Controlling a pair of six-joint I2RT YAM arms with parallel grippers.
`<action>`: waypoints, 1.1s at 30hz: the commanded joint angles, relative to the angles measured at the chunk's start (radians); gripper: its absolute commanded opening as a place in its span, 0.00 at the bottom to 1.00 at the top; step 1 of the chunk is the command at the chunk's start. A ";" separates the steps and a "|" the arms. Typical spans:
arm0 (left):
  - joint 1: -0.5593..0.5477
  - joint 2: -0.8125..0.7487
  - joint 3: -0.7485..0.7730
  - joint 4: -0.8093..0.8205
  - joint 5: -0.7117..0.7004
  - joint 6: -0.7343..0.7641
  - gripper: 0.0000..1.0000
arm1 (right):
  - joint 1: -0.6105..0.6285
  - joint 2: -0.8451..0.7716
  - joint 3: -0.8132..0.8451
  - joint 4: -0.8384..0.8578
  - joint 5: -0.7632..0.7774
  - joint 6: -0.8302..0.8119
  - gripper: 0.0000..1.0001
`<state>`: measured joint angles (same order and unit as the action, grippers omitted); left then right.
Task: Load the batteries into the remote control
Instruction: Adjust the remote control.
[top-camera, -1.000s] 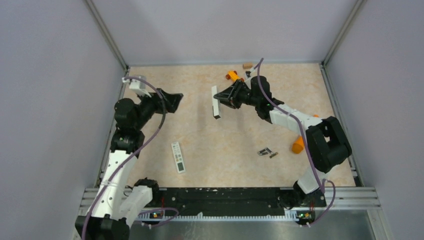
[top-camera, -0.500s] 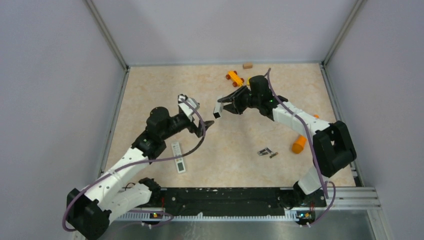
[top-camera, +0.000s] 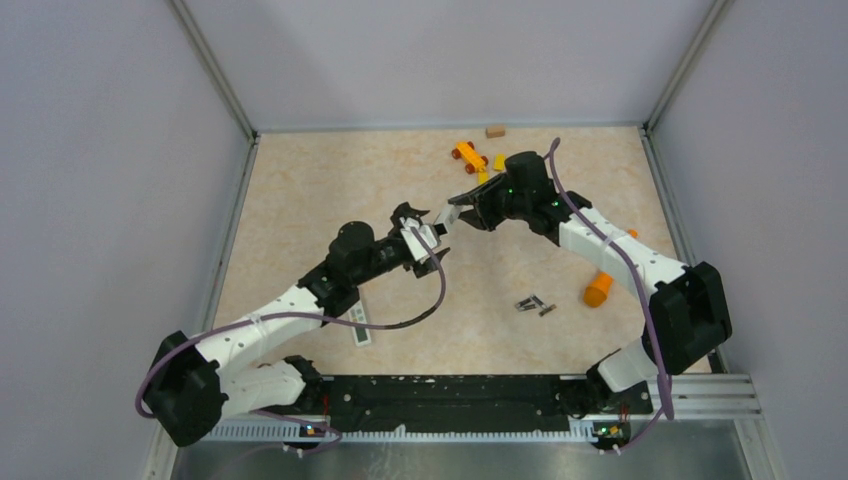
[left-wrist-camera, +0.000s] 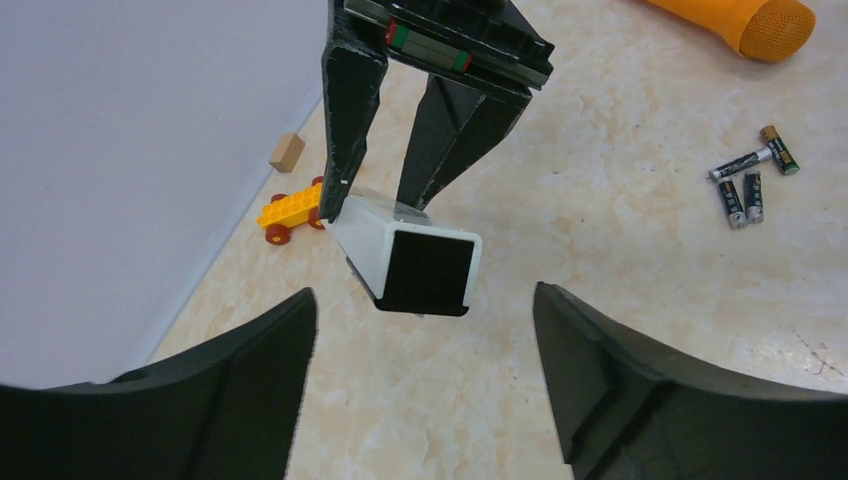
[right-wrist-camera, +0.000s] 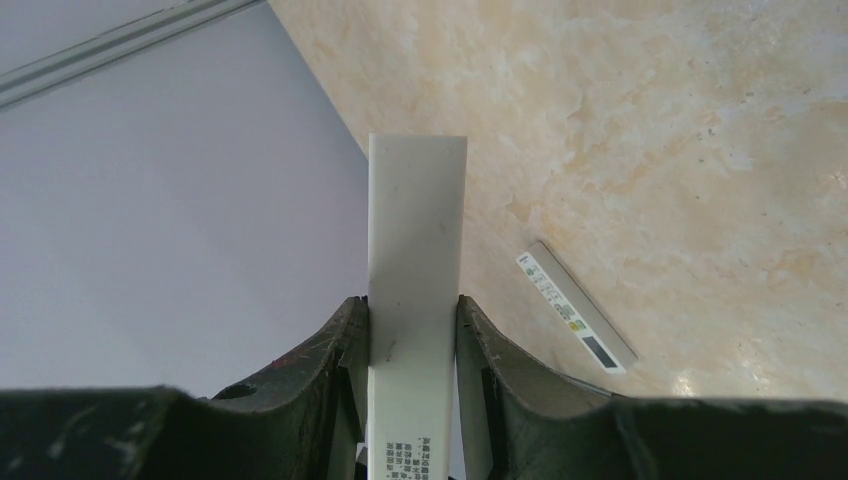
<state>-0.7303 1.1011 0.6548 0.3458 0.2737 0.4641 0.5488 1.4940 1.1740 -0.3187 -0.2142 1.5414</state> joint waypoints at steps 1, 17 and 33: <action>-0.012 0.032 0.055 0.079 0.020 0.052 0.71 | 0.015 -0.043 0.014 0.017 0.005 0.014 0.06; -0.035 0.100 0.095 0.109 0.013 0.063 0.35 | 0.015 -0.017 0.005 0.030 -0.017 0.014 0.03; -0.015 0.106 0.151 0.079 -0.116 -0.114 0.00 | 0.006 -0.029 -0.060 0.140 0.020 -0.207 0.69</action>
<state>-0.7605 1.2102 0.7452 0.3882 0.2016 0.4702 0.5541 1.4940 1.1370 -0.2829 -0.2070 1.5089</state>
